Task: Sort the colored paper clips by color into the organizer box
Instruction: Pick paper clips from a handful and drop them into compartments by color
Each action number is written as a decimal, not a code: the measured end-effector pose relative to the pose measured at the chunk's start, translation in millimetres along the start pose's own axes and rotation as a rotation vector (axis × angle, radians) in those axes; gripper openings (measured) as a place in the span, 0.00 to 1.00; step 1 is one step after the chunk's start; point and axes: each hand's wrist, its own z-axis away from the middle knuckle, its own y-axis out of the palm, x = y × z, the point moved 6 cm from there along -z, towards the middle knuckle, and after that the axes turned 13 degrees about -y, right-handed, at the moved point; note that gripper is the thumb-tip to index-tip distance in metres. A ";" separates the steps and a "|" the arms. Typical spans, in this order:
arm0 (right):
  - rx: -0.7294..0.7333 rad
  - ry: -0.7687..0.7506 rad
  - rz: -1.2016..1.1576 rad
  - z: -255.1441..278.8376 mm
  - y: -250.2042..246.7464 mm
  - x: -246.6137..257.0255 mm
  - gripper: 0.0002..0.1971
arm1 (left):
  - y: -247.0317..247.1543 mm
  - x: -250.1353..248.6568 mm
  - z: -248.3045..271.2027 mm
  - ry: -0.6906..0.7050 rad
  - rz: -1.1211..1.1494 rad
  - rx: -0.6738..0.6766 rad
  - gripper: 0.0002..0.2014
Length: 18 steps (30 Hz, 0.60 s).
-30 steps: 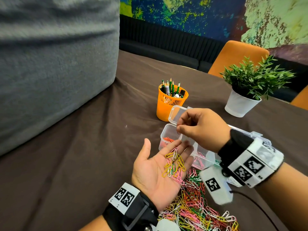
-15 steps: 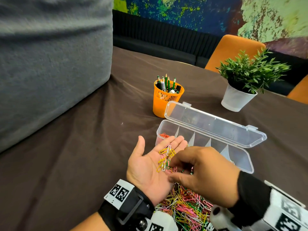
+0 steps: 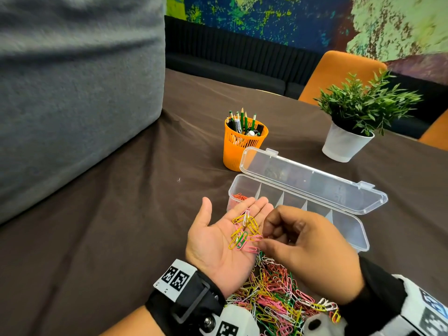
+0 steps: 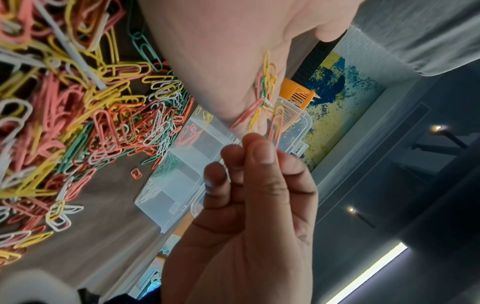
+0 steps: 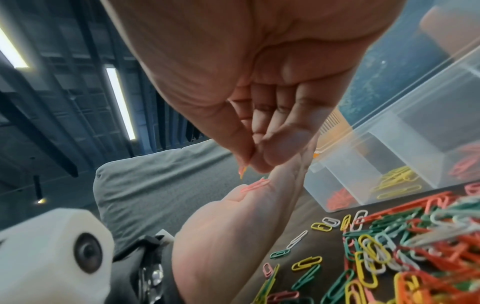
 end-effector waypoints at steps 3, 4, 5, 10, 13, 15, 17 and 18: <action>0.014 0.033 -0.042 2.9 5.5 -2.5 0.09 | -0.2 -1.1 0.9 0.014 -0.017 -0.008 0.46; 0.014 0.045 -0.029 4.5 7.2 -4.1 0.08 | 0.1 -1.8 1.3 0.022 -0.021 -0.008 0.45; 0.008 0.058 -0.010 6.1 8.4 -5.8 0.07 | 0.6 -2.2 1.9 0.028 -0.024 -0.009 0.45; -0.089 0.073 -0.063 3.7 7.7 -6.8 0.09 | 1.1 -2.3 1.7 0.021 -0.036 -0.017 0.45; -0.097 0.082 -0.030 -0.5 6.6 -2.3 0.11 | 2.4 0.2 1.3 0.006 -0.011 -0.002 0.45; -0.065 0.062 0.050 -3.6 8.2 1.4 0.10 | 1.5 1.9 0.5 -0.001 -0.011 0.002 0.45; -0.068 -0.004 0.205 -6.1 5.3 6.0 0.10 | -0.9 2.1 -0.2 0.000 -0.014 -0.003 0.45; -0.081 -0.043 0.271 -7.0 2.4 9.0 0.10 | -2.0 1.6 -0.4 0.005 -0.015 -0.002 0.45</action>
